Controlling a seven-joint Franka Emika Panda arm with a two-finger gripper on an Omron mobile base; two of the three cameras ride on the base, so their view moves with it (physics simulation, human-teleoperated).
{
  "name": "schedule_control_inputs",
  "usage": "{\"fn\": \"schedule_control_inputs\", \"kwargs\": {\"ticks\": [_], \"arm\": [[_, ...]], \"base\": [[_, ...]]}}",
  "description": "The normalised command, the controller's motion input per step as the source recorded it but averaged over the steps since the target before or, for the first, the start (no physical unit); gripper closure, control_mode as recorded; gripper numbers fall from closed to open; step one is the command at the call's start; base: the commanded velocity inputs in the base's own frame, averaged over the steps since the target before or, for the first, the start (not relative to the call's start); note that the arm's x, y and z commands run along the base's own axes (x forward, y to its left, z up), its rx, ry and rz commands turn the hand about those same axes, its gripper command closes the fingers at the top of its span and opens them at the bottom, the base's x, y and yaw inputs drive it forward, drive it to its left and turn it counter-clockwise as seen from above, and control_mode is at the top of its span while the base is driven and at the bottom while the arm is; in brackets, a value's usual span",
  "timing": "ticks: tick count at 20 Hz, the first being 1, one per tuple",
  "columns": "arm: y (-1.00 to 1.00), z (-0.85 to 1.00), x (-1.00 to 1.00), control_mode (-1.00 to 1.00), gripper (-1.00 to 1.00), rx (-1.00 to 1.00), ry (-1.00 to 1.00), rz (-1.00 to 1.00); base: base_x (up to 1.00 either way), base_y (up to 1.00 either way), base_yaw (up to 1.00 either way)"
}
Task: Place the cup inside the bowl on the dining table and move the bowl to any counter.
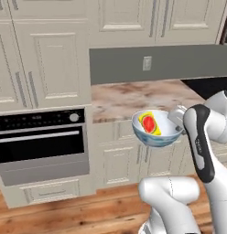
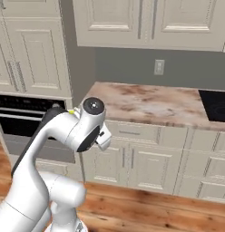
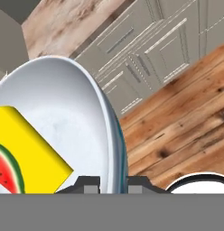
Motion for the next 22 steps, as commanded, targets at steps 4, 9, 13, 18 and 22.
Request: {"fn": "schedule_control_inputs", "kwargs": {"ticks": [4,9,13,18,22], "arm": [[0.0,0.0,0.0,1.0,1.0,0.0,0.0,0.0],[0.0,0.0,0.0,1.0,1.0,0.0,0.0,0.0],[0.0,0.0,0.0,1.0,1.0,0.0,0.0,0.0],[0.0,0.0,0.0,1.0,1.0,0.0,0.0,0.0],[0.0,0.0,0.0,1.0,1.0,0.0,0.0,0.0]], "base": [[0.91,-0.16,0.0],[0.55,-0.38,0.0],[0.66,-0.33,0.0],[0.77,-0.34,0.0],[0.68,-0.33,0.0]]}}
